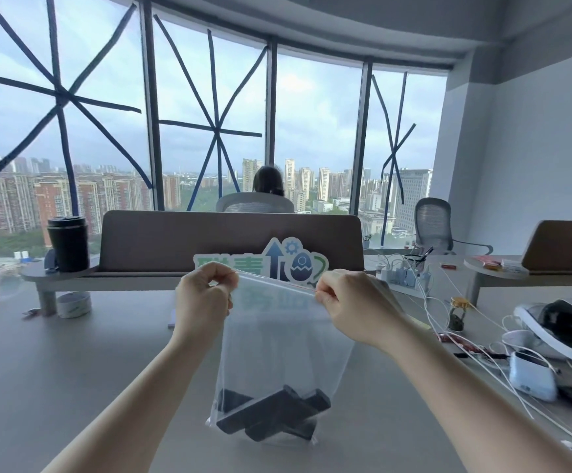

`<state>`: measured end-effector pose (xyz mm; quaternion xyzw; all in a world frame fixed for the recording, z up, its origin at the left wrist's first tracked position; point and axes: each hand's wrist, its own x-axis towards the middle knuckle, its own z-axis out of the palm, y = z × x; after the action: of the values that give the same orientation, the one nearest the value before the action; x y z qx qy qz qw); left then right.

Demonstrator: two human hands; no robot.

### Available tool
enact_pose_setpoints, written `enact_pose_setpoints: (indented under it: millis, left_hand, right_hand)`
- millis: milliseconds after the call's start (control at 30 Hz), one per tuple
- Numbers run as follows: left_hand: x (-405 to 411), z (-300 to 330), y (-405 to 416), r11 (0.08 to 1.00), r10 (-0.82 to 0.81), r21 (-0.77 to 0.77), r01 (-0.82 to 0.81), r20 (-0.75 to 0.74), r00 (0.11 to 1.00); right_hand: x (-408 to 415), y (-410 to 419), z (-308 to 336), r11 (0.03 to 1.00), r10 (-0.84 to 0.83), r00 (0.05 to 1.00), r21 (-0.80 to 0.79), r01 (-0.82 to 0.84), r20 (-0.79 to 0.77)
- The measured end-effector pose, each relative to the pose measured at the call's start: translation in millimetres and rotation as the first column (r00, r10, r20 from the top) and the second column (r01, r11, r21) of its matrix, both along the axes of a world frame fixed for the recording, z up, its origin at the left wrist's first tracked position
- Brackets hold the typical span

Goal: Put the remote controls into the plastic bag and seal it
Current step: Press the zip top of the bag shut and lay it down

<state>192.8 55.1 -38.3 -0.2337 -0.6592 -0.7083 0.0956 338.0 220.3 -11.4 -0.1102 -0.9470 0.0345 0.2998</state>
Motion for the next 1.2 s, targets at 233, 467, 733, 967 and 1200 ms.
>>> enact_pose_setpoints:
  millis: [233, 467, 733, 967, 1200]
  left_hand:
    - [-15, -2, -20, 0.998, 0.057, 0.013, -0.057, 0.007, 0.998]
    - [-25, 0, -35, 0.996, 0.081, 0.024, -0.081, -0.008, 0.997]
    - [-35, 2, -49, 0.993, 0.088, 0.075, -0.088, -0.004, 0.996]
    - [-44, 1, -69, 0.992, 0.077, 0.099, -0.079, 0.017, 0.997]
    - [-104, -21, -101, 0.990, 0.056, 0.120, -0.076, 0.163, 0.985]
  right_hand:
    - [1, 0, -7, 1.000, 0.009, 1.000, 0.013, -0.009, 0.021]
    - [-4, -8, -6, 1.000, 0.008, 1.000, 0.021, -0.008, 0.000]
    - [-6, -16, 0, 0.998, -0.016, 0.997, 0.056, 0.021, -0.077]
    - [-17, -27, 2, 0.999, 0.039, 0.993, -0.011, -0.041, -0.107]
    - [-116, -45, -10, 0.904, 0.102, 0.974, -0.390, -0.176, -0.203]
